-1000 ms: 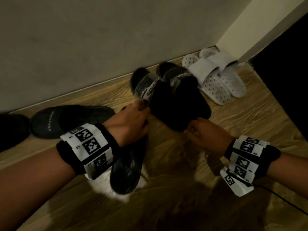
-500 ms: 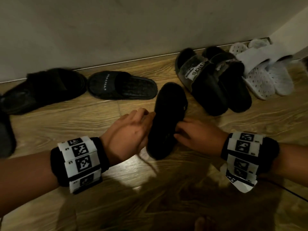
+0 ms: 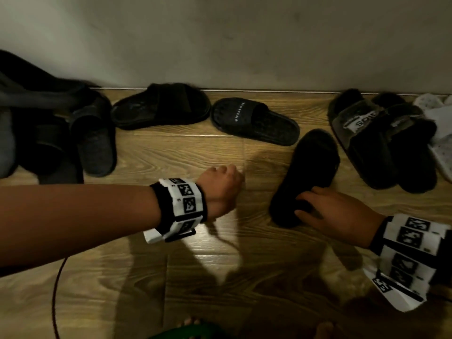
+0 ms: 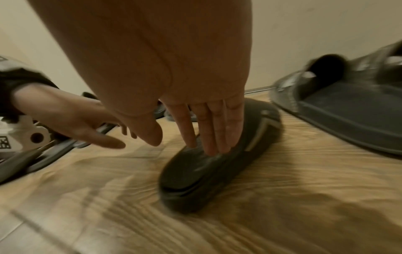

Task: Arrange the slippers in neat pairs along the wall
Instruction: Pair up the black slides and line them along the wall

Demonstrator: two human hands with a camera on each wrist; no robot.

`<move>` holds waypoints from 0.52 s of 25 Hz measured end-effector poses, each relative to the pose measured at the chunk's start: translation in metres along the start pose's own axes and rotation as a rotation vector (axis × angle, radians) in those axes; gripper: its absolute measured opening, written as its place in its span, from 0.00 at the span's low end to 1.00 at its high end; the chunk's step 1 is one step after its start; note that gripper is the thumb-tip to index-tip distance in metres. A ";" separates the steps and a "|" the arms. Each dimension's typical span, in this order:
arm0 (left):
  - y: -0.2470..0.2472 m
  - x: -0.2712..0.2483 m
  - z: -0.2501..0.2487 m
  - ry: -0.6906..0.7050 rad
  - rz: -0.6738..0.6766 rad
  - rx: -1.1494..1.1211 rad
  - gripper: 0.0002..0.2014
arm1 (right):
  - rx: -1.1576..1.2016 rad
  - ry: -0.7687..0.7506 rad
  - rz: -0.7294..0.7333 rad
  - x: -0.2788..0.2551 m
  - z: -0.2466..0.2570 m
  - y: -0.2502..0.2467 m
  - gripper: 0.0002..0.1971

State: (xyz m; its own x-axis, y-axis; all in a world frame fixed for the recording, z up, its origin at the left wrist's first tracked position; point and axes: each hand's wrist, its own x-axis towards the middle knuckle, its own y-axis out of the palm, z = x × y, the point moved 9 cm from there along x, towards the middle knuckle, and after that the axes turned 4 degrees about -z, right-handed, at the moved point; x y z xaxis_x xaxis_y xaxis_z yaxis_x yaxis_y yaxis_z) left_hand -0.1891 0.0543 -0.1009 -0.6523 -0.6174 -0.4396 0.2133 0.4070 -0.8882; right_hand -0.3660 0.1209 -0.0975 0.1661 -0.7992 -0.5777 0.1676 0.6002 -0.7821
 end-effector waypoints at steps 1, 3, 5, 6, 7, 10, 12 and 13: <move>0.000 -0.004 -0.013 0.004 0.022 0.028 0.24 | -0.015 -0.008 0.006 -0.005 0.002 -0.004 0.24; 0.006 -0.013 -0.027 0.059 0.062 0.123 0.24 | -0.063 -0.026 0.021 -0.004 0.015 -0.005 0.24; 0.011 -0.018 -0.026 0.088 0.054 0.144 0.22 | -0.085 -0.046 0.043 -0.004 0.029 -0.001 0.24; 0.011 -0.020 -0.018 0.074 0.041 0.141 0.22 | -0.091 -0.065 0.047 -0.004 0.038 0.000 0.24; 0.014 -0.023 -0.006 0.052 0.031 0.137 0.21 | -0.098 -0.084 0.048 -0.004 0.048 0.004 0.25; 0.009 -0.022 0.045 -0.113 -0.012 0.162 0.20 | -0.127 -0.137 0.040 -0.009 0.069 0.011 0.24; -0.007 -0.021 0.095 -0.294 -0.090 0.170 0.20 | -0.159 -0.148 0.050 -0.009 0.071 0.016 0.24; -0.018 -0.021 0.122 -0.388 -0.145 0.147 0.19 | -0.184 -0.142 0.049 -0.008 0.069 0.016 0.25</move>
State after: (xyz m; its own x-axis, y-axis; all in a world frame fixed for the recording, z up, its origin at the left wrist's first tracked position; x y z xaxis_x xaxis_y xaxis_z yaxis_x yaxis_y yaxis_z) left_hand -0.0904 -0.0218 -0.0917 -0.3681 -0.8795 -0.3016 0.2593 0.2144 -0.9417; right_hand -0.2975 0.1387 -0.0894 0.3066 -0.7485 -0.5879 -0.0219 0.6120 -0.7906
